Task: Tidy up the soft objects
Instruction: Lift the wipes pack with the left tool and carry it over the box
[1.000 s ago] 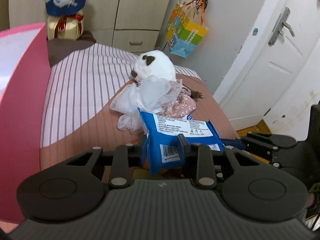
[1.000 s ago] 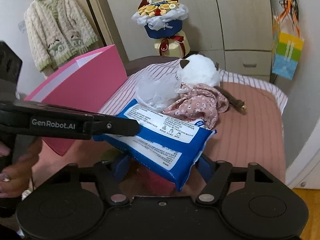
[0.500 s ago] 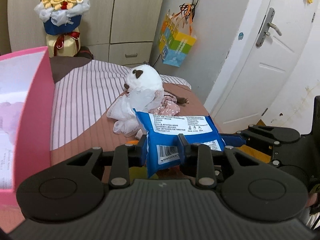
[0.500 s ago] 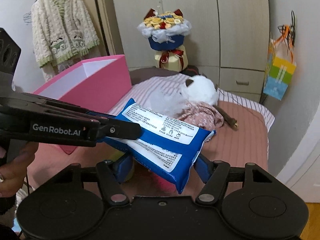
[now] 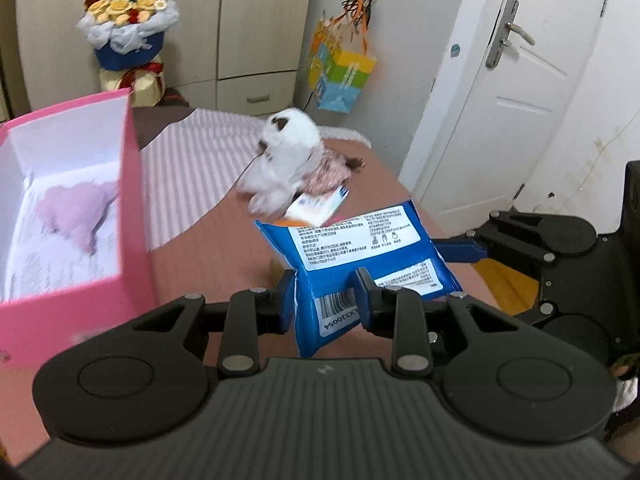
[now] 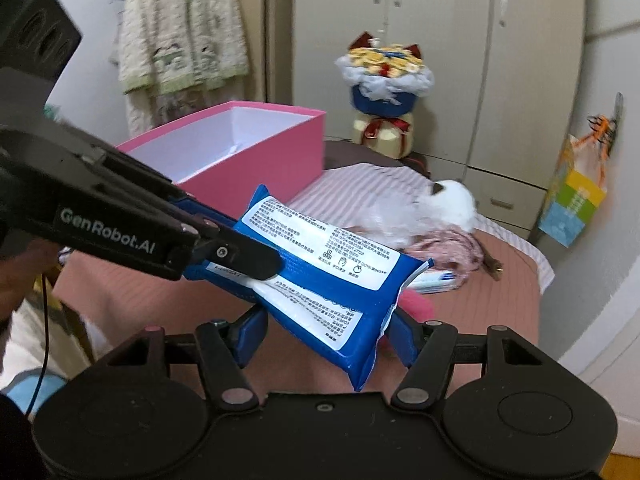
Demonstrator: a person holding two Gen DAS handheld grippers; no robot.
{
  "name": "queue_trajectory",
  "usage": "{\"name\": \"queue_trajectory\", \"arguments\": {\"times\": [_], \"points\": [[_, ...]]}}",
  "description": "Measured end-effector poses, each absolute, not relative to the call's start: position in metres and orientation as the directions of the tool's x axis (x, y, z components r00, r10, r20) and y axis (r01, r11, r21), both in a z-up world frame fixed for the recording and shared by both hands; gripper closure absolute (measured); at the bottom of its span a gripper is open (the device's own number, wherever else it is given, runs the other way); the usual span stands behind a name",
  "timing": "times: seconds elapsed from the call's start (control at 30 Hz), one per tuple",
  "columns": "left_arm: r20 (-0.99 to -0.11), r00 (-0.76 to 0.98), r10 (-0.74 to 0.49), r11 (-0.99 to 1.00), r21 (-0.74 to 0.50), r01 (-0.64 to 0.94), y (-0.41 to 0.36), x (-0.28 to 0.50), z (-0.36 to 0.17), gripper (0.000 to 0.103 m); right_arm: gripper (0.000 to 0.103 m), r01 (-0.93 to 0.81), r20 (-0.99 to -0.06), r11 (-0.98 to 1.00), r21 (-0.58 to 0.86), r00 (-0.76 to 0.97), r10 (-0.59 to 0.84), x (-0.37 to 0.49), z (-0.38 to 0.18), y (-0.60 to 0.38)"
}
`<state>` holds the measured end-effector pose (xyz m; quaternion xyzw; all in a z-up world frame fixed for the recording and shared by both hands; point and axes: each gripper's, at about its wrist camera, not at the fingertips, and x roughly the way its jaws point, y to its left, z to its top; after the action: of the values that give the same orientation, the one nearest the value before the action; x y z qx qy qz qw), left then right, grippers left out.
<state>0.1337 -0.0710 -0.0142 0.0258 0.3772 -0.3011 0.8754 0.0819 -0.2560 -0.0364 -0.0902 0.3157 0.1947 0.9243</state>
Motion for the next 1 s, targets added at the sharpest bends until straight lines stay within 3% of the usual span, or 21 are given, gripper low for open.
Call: {"name": "queue_trajectory", "arguments": {"times": [0.5,0.83,1.0], "points": [[-0.725,0.556,-0.408,0.877,-0.141,0.46,0.019,0.075,0.004,0.074,0.034,-0.611,-0.679,0.785,-0.103,0.62,0.393,0.046,-0.017,-0.164],[-0.646,0.692,-0.322,0.933,-0.092,0.348,0.066,0.1,0.037,0.07,0.034,-0.618,-0.63,0.785,0.042,0.594,0.501,0.085,0.01,-0.122],[-0.62,0.724,-0.303,0.945,-0.098,0.311,0.083,0.134,0.044,0.069,0.033,-0.6,-0.612,0.798,0.047,0.614,0.498,0.117,0.018,-0.103]]}}
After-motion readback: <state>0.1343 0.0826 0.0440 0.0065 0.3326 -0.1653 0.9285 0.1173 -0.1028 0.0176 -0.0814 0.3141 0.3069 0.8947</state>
